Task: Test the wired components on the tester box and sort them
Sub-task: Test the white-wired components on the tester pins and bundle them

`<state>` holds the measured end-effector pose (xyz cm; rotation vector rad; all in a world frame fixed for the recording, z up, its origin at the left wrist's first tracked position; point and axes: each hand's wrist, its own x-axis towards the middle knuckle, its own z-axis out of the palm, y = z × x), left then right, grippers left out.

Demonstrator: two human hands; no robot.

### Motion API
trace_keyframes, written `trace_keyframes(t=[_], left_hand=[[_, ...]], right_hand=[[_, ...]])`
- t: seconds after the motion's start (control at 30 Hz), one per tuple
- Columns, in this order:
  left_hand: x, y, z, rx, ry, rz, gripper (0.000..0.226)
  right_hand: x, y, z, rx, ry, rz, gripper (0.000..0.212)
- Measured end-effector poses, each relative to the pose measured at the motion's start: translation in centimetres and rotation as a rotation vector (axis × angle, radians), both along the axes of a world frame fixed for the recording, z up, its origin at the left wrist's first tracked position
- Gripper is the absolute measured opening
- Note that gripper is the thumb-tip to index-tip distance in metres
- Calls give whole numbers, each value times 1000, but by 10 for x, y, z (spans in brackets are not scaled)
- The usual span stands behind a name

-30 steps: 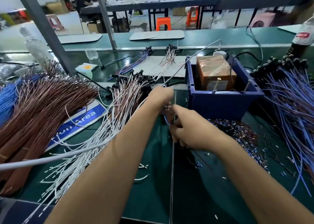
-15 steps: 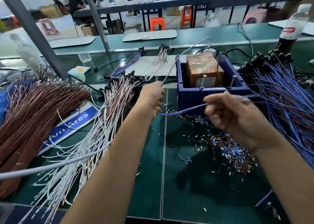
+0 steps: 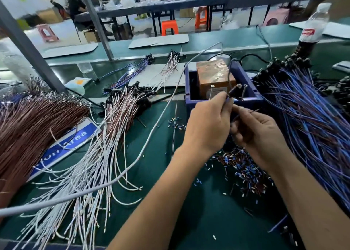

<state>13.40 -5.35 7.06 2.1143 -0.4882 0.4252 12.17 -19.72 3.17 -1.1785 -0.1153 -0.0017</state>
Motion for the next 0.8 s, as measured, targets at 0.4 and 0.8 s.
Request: trace_keyframes(t=[0.4, 0.8], left_hand=[[17, 10, -37, 38, 22, -110, 37], [18, 10, -56, -375, 278, -273, 15]], right_hand=[[5, -3, -5, -194, 86, -196, 29], [4, 0, -10, -78, 128, 9, 34]])
